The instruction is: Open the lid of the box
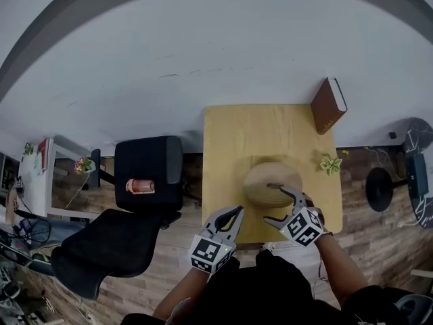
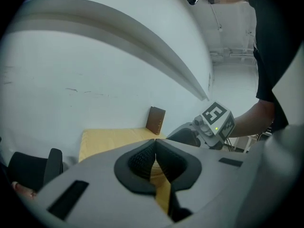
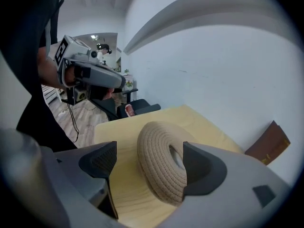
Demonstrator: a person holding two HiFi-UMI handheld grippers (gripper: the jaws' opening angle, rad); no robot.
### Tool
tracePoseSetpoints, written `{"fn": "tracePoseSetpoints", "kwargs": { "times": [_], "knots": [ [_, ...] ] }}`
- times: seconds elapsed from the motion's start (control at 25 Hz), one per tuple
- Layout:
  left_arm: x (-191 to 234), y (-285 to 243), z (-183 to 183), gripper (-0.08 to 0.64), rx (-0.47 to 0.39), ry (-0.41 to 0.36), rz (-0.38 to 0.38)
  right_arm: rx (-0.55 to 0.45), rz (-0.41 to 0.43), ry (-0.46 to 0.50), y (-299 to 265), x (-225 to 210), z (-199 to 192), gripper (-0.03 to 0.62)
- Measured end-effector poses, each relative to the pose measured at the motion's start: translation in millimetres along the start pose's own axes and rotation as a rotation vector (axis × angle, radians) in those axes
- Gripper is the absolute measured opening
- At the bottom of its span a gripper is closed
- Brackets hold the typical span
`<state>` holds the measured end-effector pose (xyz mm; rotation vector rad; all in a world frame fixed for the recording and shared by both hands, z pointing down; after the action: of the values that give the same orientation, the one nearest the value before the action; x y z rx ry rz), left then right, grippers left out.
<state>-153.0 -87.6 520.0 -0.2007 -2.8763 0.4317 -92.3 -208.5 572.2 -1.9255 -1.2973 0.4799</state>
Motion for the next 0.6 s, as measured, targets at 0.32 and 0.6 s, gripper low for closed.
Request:
{"fn": "tracePoseSetpoints", "kwargs": {
  "times": [0.32, 0.6],
  "knots": [
    [15, -8, 6, 0.018, -0.013, 0.007, 0.057, 0.168, 0.102, 0.179, -44, 0, -16, 0.456],
    [19, -9, 6, 0.018, -0.013, 0.015, 0.079, 0.286, 0.192, 0.240, -60, 0, -26, 0.436]
  ]
}}
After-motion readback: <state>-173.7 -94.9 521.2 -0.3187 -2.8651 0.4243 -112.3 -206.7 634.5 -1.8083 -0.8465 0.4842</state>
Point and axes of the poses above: the fingertips, and each gripper's own axes: y backward along the fingers, x to its left, z out of its top, the point moved 4 cm from there along y, backward along the fingers, and after that the axes turned 2 degrees about x, right-handed, at the moved point
